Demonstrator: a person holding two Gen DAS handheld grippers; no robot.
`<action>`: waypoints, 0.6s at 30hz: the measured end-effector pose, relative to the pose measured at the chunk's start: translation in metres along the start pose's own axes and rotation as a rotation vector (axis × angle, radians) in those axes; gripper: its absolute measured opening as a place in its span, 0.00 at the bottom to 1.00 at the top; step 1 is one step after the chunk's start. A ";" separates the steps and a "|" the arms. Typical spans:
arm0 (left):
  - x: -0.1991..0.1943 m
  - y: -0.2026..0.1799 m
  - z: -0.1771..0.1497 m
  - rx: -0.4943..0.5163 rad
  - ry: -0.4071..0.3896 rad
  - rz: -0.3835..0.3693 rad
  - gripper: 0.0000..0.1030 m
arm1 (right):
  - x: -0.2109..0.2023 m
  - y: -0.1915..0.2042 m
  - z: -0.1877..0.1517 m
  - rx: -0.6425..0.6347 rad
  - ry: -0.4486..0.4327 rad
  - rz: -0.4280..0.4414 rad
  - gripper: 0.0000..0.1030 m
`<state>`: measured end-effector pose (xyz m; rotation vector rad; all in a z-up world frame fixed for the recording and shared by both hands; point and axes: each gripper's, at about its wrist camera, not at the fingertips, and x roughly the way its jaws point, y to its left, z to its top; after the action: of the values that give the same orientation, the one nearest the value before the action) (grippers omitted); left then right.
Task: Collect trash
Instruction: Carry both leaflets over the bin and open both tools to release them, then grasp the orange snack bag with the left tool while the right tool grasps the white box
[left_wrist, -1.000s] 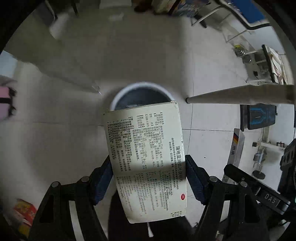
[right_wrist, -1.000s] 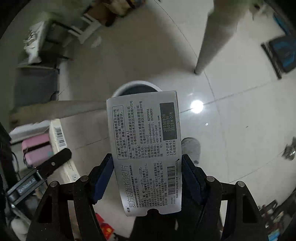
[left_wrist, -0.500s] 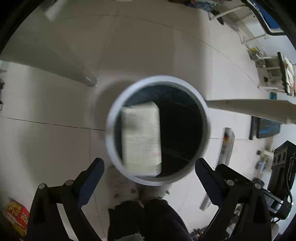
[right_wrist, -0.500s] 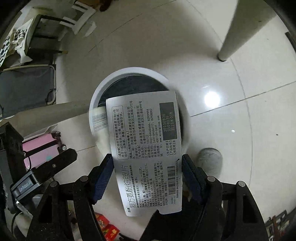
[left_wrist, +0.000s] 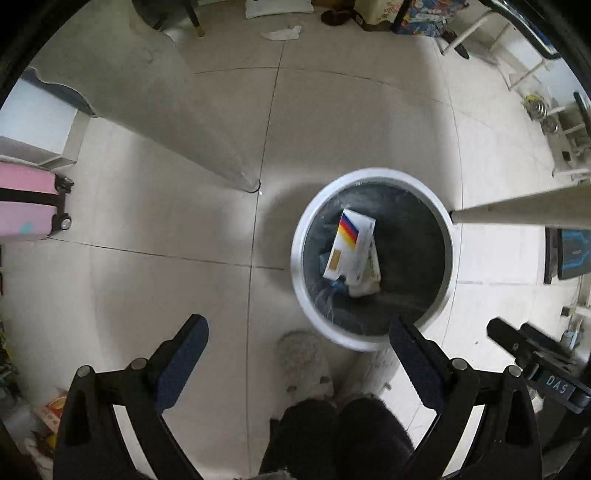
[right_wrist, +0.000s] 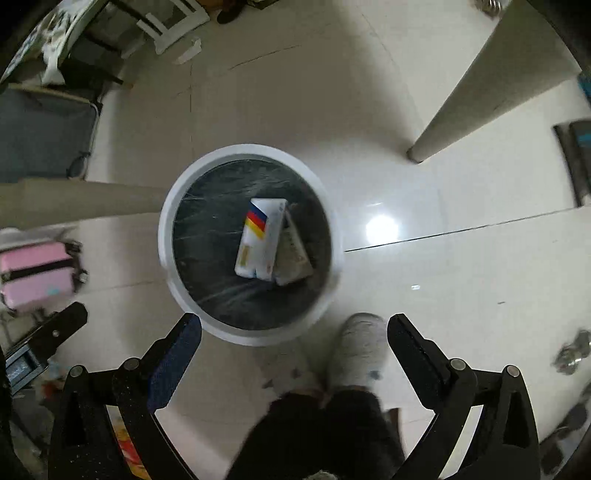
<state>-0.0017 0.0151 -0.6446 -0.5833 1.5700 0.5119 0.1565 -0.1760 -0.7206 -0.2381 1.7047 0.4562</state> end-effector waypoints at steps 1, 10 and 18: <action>-0.006 -0.002 -0.003 0.006 0.001 0.003 0.97 | -0.006 -0.001 -0.003 -0.012 -0.004 -0.015 0.99; -0.064 -0.012 -0.032 0.042 -0.011 0.021 0.97 | -0.077 0.017 -0.023 -0.091 -0.053 -0.108 0.99; -0.127 -0.009 -0.048 0.037 -0.044 0.007 0.97 | -0.156 0.029 -0.043 -0.102 -0.092 -0.109 0.99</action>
<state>-0.0265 -0.0146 -0.5137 -0.5348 1.5371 0.4968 0.1353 -0.1831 -0.5576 -0.3765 1.5717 0.4666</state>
